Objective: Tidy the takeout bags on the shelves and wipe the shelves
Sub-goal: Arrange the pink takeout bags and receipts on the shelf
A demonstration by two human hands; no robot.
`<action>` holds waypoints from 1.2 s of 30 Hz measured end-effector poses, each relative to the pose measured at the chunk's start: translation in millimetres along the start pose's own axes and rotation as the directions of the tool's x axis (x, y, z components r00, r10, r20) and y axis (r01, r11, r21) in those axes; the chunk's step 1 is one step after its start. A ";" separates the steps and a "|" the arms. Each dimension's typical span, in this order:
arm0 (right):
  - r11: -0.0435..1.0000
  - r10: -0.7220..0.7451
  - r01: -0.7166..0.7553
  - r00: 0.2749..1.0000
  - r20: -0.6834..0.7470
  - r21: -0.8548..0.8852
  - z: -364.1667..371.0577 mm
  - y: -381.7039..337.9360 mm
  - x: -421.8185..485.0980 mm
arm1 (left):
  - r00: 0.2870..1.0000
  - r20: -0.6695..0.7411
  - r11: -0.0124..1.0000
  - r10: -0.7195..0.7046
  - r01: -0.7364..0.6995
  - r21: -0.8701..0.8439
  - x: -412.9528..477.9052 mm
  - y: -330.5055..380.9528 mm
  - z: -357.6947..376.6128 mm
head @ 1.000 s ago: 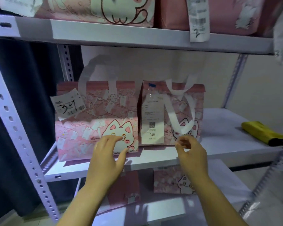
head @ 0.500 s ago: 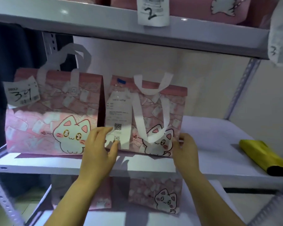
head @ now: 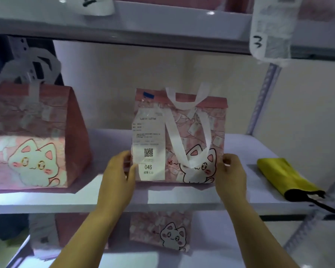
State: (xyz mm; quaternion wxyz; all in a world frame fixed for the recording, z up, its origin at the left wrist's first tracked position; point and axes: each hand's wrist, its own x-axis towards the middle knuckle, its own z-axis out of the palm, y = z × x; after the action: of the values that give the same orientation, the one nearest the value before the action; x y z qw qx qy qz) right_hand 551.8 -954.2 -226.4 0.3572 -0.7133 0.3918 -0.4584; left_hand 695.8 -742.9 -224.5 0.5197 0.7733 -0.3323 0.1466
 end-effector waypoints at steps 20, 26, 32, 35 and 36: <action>0.999 -0.028 0.023 0.993 -0.119 -0.040 -107.6 42.5 30.3 | 0.955 0.294 0.970 0.032 0.040 -0.238 -18.1 68.1 108.3; 0.981 -0.195 0.183 0.940 -0.280 -0.069 -109.4 21.1 2.5 | 0.966 0.257 0.968 0.038 0.028 -0.248 -20.4 67.2 82.9; 0.946 -0.314 0.323 0.936 -0.161 0.031 -86.8 -23.0 -30.7 | 0.993 0.099 0.967 0.066 -0.039 -0.250 -17.3 50.1 27.3; 0.930 -0.352 0.357 0.934 -0.069 0.084 -61.6 -45.5 -48.8 | 0.997 0.004 0.971 0.081 -0.078 -0.228 -16.8 40.1 -11.7; 0.928 -0.356 0.358 0.934 -0.037 0.103 -51.2 -52.8 -55.5 | 0.996 -0.017 0.973 0.082 -0.084 -0.214 -16.2 35.3 -25.6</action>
State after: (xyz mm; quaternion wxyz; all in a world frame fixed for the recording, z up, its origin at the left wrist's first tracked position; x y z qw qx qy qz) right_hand 501.1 -889.5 -184.7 0.3024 -0.7483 0.2334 -0.5423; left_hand 663.4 -722.5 -198.2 0.5948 0.6977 -0.3758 0.1347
